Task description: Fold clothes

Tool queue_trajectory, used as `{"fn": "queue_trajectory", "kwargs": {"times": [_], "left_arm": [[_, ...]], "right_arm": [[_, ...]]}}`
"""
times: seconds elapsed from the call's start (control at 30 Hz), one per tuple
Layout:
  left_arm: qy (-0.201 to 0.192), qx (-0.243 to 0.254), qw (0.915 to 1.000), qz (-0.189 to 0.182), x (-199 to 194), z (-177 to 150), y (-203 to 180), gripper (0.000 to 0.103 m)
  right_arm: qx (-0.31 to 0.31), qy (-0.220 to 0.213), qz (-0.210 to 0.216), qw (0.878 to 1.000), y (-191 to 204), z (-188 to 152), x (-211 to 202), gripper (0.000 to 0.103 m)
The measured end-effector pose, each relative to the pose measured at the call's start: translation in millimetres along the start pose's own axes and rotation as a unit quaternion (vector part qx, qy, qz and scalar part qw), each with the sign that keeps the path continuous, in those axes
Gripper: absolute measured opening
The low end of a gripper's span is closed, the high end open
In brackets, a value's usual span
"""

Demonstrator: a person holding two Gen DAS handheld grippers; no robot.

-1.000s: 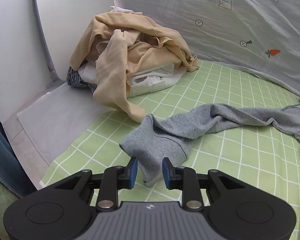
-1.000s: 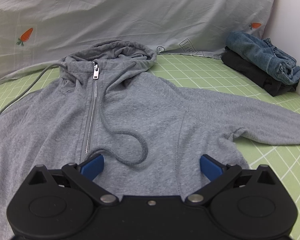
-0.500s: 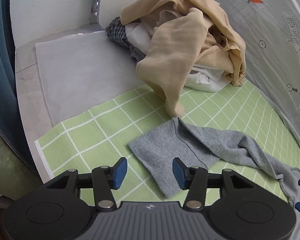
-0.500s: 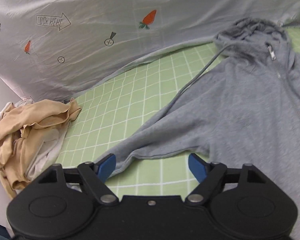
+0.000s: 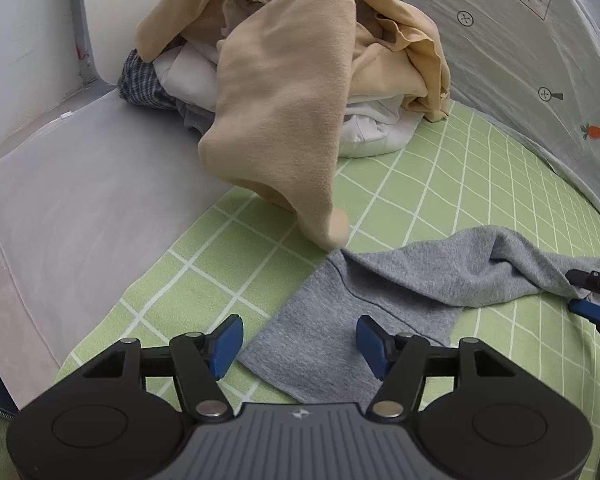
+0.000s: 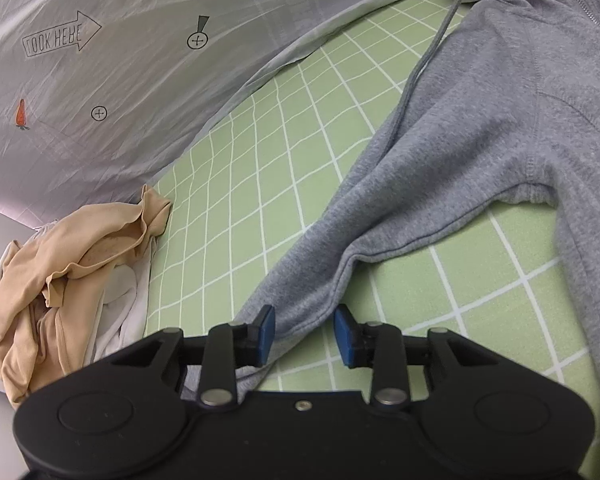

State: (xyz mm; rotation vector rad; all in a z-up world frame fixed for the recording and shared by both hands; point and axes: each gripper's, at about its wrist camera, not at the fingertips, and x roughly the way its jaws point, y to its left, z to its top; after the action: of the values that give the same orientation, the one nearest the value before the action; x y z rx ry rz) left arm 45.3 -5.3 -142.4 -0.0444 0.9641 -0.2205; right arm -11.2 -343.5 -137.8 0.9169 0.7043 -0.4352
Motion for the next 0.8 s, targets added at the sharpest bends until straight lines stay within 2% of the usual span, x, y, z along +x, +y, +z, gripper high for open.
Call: {"fn": "queue_trajectory", "kwargs": {"times": [0.03,0.07,0.13,0.17,0.3,0.4,0.5,0.57,0.6,0.63,0.67,0.73,0.8], "left_arm": [[-0.002,0.014,0.9999,-0.002,0.9,-0.1,-0.6,0.062],[-0.005,0.031,0.9995,-0.001,1.8,-0.6,-2.1,0.060],[-0.011,0.057,0.9983,-0.005,2.3,-1.1,-4.8,0.020],[-0.014,0.070,0.9974,-0.008,2.4,-1.3,-6.1,0.014],[-0.054,0.108,0.9923,0.025,-5.5,6.0,-11.0,0.010],[-0.130,0.136,0.9809,0.050,-32.9,18.1,-13.3,0.010],[-0.221,0.187,0.9560,0.047,-65.6,17.2,-20.0,0.010],[-0.243,0.241,0.9380,0.055,-73.7,4.3,-30.2,0.011],[-0.233,0.260,0.9354,0.052,-71.4,-4.1,-32.5,0.012],[-0.218,0.274,0.9357,0.046,-67.2,-12.2,-33.3,0.014],[-0.192,0.279,0.9400,0.040,-60.3,-20.4,-32.3,0.014],[-0.131,0.271,0.9530,0.031,-44.3,-35.7,-26.6,0.014],[-0.098,0.247,0.9639,0.020,-40.8,-43.6,-17.4,0.017]], "right_arm": [[-0.002,-0.004,-0.010,1.000,1.5,-1.1,0.6,0.024],[-0.001,-0.004,-0.016,1.000,1.6,-1.8,1.7,0.013],[-0.001,-0.005,-0.023,1.000,0.9,-2.2,3.0,0.004],[-0.004,-0.006,-0.025,1.000,0.9,-2.1,2.6,0.004],[-0.048,-0.035,-0.018,0.998,9.6,0.9,-17.5,0.003],[-0.083,-0.068,-0.011,0.994,16.0,5.5,-46.3,0.003],[-0.132,-0.100,-0.012,0.986,18.7,5.4,-74.6,0.003],[-0.164,-0.096,-0.030,0.981,15.4,-2.5,-78.3,0.003],[-0.175,-0.085,-0.046,0.980,9.2,-9.1,-75.0,0.003],[-0.185,-0.074,-0.062,0.978,2.9,-15.8,-71.7,0.003],[-0.193,-0.063,-0.077,0.976,-3.6,-21.8,-67.7,0.003],[-0.181,-0.028,-0.106,0.977,-23.0,-32.8,-55.6,0.003],[-0.169,-0.028,-0.106,0.980,-34.1,-38.3,-56.1,0.005]]}}
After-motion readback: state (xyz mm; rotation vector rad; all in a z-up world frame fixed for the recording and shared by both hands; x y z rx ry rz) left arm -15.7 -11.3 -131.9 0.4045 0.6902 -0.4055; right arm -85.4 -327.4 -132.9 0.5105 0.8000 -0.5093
